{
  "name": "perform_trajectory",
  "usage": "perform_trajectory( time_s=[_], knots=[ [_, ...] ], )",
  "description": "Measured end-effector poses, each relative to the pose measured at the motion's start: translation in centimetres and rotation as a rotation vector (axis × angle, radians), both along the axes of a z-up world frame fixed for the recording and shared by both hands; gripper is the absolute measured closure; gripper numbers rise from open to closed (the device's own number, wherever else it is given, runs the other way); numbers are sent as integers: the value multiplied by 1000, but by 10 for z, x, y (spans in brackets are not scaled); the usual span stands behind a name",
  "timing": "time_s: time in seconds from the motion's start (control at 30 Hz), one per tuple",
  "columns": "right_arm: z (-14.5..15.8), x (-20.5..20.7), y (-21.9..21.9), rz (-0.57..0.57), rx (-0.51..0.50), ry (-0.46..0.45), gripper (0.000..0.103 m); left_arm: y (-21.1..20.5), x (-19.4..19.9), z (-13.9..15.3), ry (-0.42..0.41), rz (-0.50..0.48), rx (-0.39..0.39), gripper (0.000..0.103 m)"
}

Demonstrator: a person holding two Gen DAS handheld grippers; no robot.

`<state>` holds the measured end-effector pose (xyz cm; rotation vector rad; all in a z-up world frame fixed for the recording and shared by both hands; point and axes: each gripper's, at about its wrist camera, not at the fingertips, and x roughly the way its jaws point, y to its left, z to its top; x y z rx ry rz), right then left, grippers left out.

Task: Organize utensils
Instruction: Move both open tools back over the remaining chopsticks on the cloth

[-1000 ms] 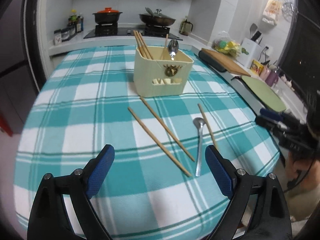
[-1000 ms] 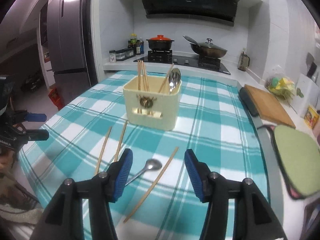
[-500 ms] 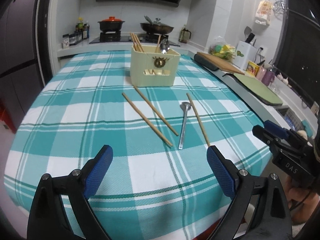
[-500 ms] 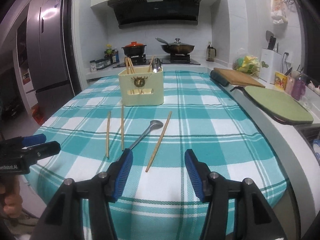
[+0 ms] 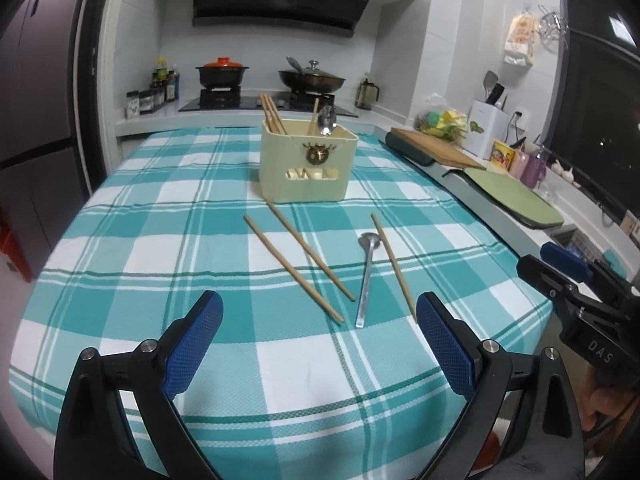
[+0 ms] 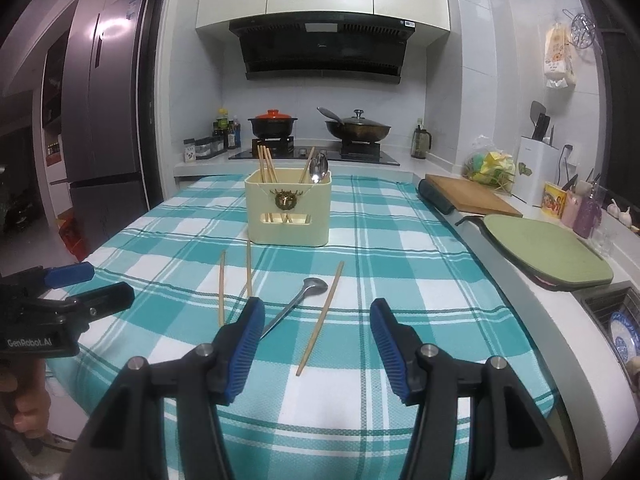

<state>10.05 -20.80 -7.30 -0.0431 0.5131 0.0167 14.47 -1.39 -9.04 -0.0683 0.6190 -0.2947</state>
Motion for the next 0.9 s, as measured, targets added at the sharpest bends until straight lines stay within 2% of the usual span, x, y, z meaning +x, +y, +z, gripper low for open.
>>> perform_trajectory(
  time_s=[0.3,0.57,0.73,0.9],
  knots=[
    [8,-25,-5,-18,-1,-28,47,-10,-8,0,6,-12,5,5],
    [12,-26,-7,-5,19,-62,47,6,-19,11,-33,52,0,4],
    [8,-30,-7,-6,10,-67,47,15,-14,4,0,77,-17,4],
    [7,-27,-11,-20,43,-68,47,33,-22,-3,4,126,-23,3]
  ],
)
